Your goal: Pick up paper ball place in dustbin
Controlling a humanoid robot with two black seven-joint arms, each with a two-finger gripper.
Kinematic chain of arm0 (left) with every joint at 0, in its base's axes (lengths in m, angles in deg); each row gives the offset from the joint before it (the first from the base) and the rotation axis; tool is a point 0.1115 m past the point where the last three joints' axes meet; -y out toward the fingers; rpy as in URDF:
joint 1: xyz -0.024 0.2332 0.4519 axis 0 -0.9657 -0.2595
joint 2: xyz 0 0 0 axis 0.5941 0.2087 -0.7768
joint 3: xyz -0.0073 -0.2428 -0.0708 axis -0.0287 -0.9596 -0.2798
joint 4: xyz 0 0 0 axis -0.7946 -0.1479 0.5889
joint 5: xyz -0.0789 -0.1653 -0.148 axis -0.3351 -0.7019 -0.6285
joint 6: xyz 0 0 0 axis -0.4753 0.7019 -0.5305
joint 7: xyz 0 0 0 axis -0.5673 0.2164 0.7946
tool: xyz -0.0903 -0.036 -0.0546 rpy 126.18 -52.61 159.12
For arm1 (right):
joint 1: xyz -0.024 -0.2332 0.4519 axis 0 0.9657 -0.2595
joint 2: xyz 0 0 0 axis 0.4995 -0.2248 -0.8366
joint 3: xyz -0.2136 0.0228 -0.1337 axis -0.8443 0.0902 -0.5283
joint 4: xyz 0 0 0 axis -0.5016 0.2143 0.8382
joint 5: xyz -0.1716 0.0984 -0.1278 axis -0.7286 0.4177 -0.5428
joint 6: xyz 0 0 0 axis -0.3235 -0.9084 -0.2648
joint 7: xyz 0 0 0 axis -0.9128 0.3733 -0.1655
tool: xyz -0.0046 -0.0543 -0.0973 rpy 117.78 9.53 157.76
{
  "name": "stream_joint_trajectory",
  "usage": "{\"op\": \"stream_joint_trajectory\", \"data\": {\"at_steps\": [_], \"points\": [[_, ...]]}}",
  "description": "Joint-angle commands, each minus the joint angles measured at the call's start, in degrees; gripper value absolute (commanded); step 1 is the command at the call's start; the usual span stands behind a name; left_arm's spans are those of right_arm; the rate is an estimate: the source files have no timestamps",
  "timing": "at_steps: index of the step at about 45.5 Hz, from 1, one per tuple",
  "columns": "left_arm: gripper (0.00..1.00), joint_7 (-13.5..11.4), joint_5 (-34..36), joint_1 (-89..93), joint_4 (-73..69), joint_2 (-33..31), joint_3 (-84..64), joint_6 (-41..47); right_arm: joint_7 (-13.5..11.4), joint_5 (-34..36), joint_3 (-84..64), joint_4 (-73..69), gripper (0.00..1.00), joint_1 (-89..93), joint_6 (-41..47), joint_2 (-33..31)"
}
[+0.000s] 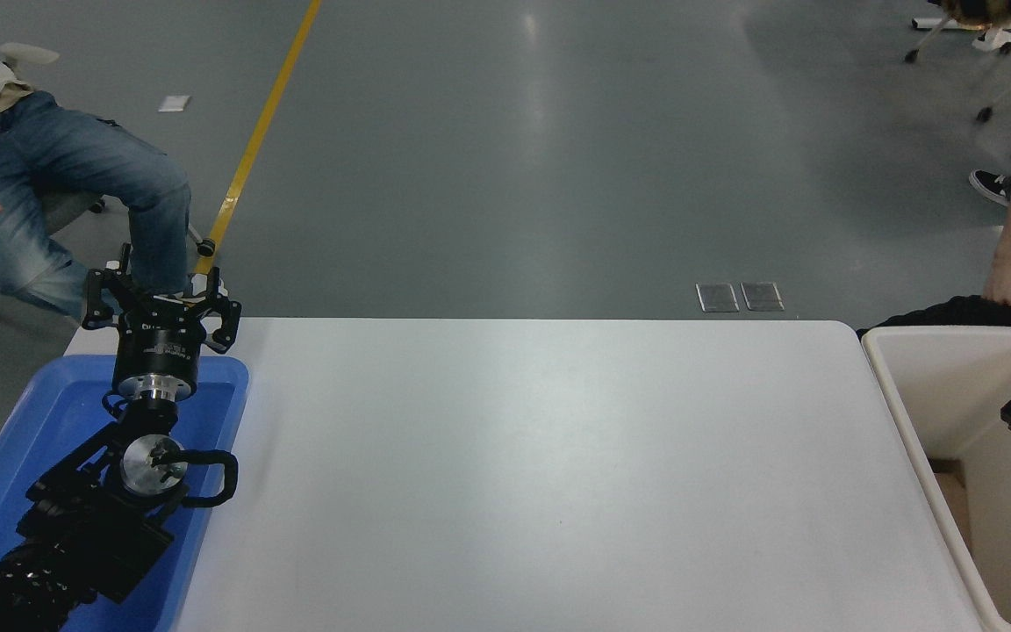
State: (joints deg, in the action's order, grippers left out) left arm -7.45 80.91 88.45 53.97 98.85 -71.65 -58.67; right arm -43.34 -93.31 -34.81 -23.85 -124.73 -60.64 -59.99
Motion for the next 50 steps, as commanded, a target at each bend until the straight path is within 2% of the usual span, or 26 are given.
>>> {"op": "stream_joint_trajectory", "data": {"at_steps": [1, 9, 13, 17, 22, 30, 35, 43, 50], "points": [[0.99, 0.0, 0.02, 0.0, -0.06, 0.0, 0.1, 0.0, -0.2, -11.22, -8.24, -23.71, 1.0, -25.63, 7.56, -9.13], [0.99, 0.0, 0.11, 0.0, 0.02, 0.0, 0.01, -0.08, -0.2, -10.17, -17.82, -30.65, 1.0, -48.13, 28.56, -4.13], [0.99, 0.0, 0.02, -0.09, 0.02, 0.0, 0.1, 0.0, -0.2, -4.47, -23.27, -35.74, 1.0, -57.27, 33.67, 0.17], [0.99, 0.0, 0.02, -0.09, 0.02, 0.0, 0.1, -0.09, -0.2, 2.21, -28.63, -43.38, 1.0, -65.53, 34.65, 6.14], [0.99, 0.0, 0.02, -0.09, 0.02, 0.0, 0.1, 0.0, -0.2, 6.44, -30.14, -49.29, 1.0, -70.3, 36.4, 13.09], [0.99, 0.0, 0.02, -0.09, -0.07, 0.0, 0.01, 0.0, -0.2, 10.57, -29.7, -49.73, 1.0, -71.44, 39.22, 23.11], [0.99, 0.0, -0.07, -0.09, 0.02, 0.0, 0.01, 0.0, -0.2, 15.58, -29.79, -49.29, 1.0, -72.06, 39.31, 29.0], [0.99, 0.0, -0.07, -0.09, -0.06, 0.0, 0.01, 0.0, -0.2, 18.31, -29.78, -47.8, 1.0, -72.15, 39.22, 34.63], [0.99, 0.0, -0.07, -0.09, -0.07, 0.0, 0.01, 0.0, -0.2, 18.4, -30.75, -47.54, 1.0, -72.06, 38.87, 35.08]]}}
